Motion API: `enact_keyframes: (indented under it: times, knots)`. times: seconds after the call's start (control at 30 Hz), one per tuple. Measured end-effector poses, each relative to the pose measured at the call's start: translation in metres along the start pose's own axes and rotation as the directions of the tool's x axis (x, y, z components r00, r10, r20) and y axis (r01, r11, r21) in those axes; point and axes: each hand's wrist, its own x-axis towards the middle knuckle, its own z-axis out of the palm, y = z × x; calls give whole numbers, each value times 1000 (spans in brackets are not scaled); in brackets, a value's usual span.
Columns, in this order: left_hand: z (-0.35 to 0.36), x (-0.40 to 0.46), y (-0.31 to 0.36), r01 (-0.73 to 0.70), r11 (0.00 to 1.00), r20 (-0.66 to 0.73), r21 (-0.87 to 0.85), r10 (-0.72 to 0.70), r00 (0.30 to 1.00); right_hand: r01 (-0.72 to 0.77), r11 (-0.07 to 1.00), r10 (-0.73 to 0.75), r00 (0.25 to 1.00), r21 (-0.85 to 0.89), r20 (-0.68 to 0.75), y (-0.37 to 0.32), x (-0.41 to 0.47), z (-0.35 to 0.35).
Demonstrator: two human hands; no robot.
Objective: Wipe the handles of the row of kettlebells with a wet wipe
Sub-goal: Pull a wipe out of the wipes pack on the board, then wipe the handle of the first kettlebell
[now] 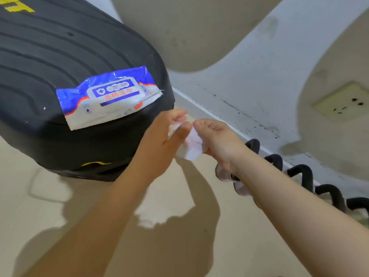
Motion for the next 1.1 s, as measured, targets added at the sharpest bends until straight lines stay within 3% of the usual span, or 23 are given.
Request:
enact_keyframes:
  times: [0.07, 0.23, 0.43, 0.47, 0.53, 0.6, 0.73, 0.87, 1.0, 1.1]
  knots:
    - [29, -2, 0, 159, 986, 84, -44, -155, 984, -36, 998, 35, 999, 53, 31, 8, -7, -18]
    - [74, 5, -6, 327, 941, 136, -88, -314, 940, -154, 960, 126, 984, 236, 127, 32, -15, -74]
    - [114, 10, -5, 545, 766, 302, -341, -460, 835, -230, 928, 208, 973, 293, 104, 60, -12, -124]
    - [121, 10, -4, 556, 745, 308, -368, -467, 829, -236, 936, 225, 972, 263, 72, 65, -12, -128]
    - [133, 11, -5, 544, 743, 305, -390, -453, 837, -183, 983, 184, 982, 35, -39, 75, -14, -132]
    - [146, 11, -5, 514, 778, 324, -362, -411, 852, -104, 993, 100, 993, -63, -69, 82, -17, -135]
    - [168, 10, 5, 499, 804, 377, -323, -374, 847, -98, 990, 84, 988, 106, 131, 93, -23, -146]
    - [176, 10, 15, 499, 813, 371, -300, -383, 846, -107, 945, 58, 985, 309, 161, 105, -28, -159]
    - [182, 7, 20, 444, 896, 308, -23, -416, 856, -212, 934, 125, 948, 289, 292, 110, -32, -176]
    - [182, 5, 19, 437, 889, 275, 134, -457, 846, -298, 934, 219, 913, 196, 343, 115, -29, -189]
